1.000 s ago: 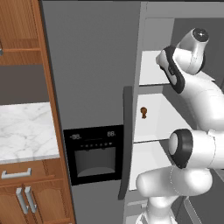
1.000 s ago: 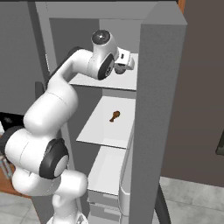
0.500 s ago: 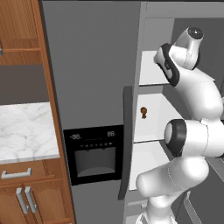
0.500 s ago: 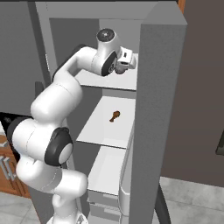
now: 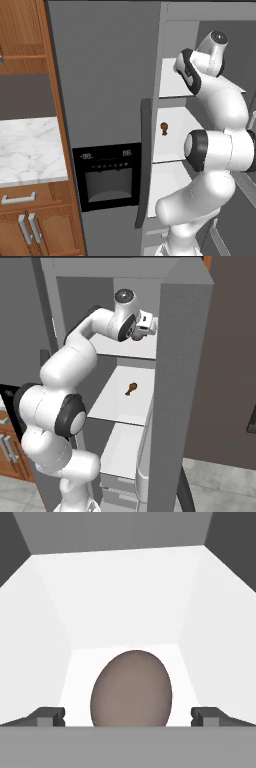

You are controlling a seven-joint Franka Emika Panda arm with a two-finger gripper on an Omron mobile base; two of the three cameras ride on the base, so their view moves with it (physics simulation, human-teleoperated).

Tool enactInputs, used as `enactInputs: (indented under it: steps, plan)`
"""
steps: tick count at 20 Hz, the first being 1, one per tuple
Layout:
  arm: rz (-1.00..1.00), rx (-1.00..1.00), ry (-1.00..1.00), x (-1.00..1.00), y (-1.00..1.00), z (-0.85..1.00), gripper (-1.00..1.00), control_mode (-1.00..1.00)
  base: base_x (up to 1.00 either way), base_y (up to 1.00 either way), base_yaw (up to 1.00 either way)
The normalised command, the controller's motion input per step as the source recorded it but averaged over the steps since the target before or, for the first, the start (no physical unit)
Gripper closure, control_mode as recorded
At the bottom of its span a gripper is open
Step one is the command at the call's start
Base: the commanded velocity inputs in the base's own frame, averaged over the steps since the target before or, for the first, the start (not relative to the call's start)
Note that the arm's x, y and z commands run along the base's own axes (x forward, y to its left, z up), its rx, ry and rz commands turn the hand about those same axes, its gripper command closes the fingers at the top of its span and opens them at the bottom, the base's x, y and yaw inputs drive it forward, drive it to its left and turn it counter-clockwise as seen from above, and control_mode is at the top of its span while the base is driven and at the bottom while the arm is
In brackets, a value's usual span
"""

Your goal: Pick the egg and butter from the fridge and place them by the bowl for mixing.

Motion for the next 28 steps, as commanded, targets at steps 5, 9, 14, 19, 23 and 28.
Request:
enactInputs:
  steps: [5, 9, 14, 19, 23, 28]
  plan:
    - [0.00, 0.03, 0.01, 0.19, -0.05, -0.08, -1.00, -1.00, 0.00, 0.00, 0.00]
    - [0.00, 0.02, 0.01, 0.23, -0.06, -0.08, -1.00, -1.00, 0.00, 0.00, 0.00]
    - [0.00, 0.03, 0.00, 0.14, -0.02, -0.02, -1.00, -1.00, 0.00, 0.00, 0.00]
    - [0.00, 0.03, 0.00, 0.03, 0.00, -0.02, -1.00, -1.00, 0.00, 0.00, 0.00]
    - [0.00, 0.03, 0.00, 0.00, 0.00, -0.06, -1.00, -1.00, 0.00, 0.00, 0.00]
    - [0.00, 0.02, 0.00, -0.01, 0.00, -0.12, -1.00, -1.00, 0.00, 0.00, 0.00]
